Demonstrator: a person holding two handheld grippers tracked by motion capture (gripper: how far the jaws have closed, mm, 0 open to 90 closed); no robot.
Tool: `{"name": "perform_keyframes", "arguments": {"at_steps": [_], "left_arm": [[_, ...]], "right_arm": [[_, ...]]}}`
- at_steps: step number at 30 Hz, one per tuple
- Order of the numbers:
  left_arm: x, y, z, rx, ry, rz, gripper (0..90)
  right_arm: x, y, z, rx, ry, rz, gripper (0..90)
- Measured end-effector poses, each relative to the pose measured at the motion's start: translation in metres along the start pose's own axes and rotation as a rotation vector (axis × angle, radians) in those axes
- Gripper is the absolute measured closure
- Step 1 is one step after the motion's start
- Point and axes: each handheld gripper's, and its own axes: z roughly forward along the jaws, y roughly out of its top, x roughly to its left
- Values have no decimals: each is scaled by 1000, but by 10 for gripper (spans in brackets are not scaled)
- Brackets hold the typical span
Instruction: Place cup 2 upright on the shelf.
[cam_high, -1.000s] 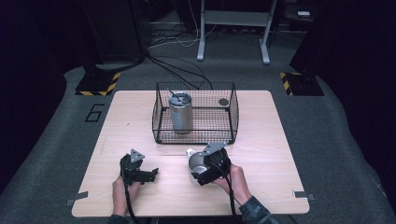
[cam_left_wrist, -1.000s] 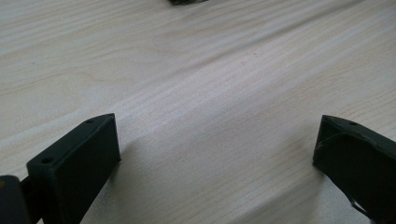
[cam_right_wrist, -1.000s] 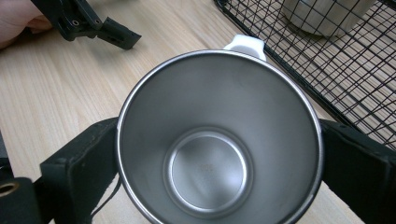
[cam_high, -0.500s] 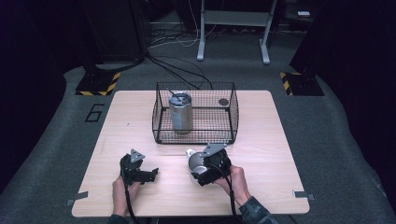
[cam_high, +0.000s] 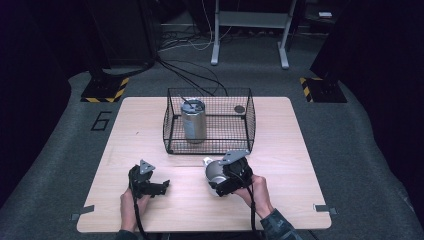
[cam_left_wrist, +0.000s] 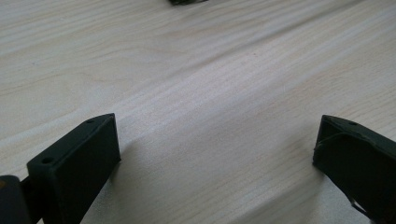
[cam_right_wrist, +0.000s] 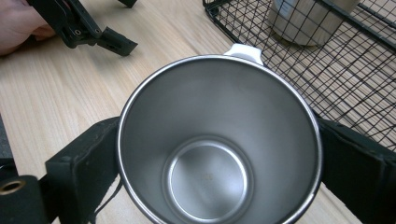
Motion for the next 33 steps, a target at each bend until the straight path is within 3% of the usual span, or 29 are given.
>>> {"name": "perform_keyframes", "arguments": {"at_steps": [23, 33], "left_arm": [[0, 0, 0, 0, 0, 0, 3], [0, 0, 0, -1, -2, -4, 3]], "right_arm": [[-18, 11, -24, -19, 15, 20, 54], [-26, 17, -36, -35, 1, 28, 54]]}}
